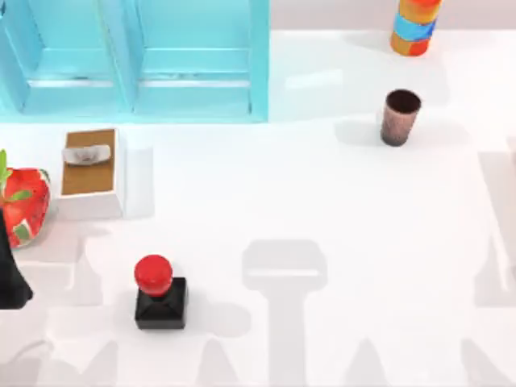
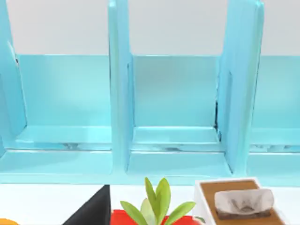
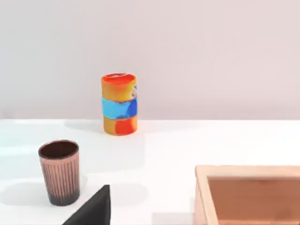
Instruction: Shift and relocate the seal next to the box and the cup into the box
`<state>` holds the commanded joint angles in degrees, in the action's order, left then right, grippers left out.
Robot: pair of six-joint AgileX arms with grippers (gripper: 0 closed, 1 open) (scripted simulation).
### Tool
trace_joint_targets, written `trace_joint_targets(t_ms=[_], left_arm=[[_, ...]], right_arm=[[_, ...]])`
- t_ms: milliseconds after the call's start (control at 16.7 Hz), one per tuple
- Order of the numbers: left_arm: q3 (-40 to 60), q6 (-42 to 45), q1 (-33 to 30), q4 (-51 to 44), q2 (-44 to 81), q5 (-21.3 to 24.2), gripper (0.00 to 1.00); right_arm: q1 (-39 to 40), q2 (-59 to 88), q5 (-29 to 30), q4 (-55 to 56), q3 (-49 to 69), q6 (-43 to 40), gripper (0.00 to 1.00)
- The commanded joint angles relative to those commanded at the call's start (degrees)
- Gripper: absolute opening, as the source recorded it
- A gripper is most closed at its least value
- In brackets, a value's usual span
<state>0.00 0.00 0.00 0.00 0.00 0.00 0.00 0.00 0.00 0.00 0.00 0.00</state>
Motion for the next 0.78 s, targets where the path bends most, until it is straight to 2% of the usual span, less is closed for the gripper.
trace_joint_targets(t_ms=[360, 780], left_arm=[[0.0, 0.0, 0.0, 0.0, 0.0, 0.0, 1.00], [0.0, 0.0, 0.0, 0.0, 0.0, 0.0, 1.00]], right_arm=[[2.1, 4.8, 0.5, -2.9, 5.4, 2.0, 1.00], [13.6, 30.4, 3.2, -18.2, 32.1, 12.7, 1.00]])
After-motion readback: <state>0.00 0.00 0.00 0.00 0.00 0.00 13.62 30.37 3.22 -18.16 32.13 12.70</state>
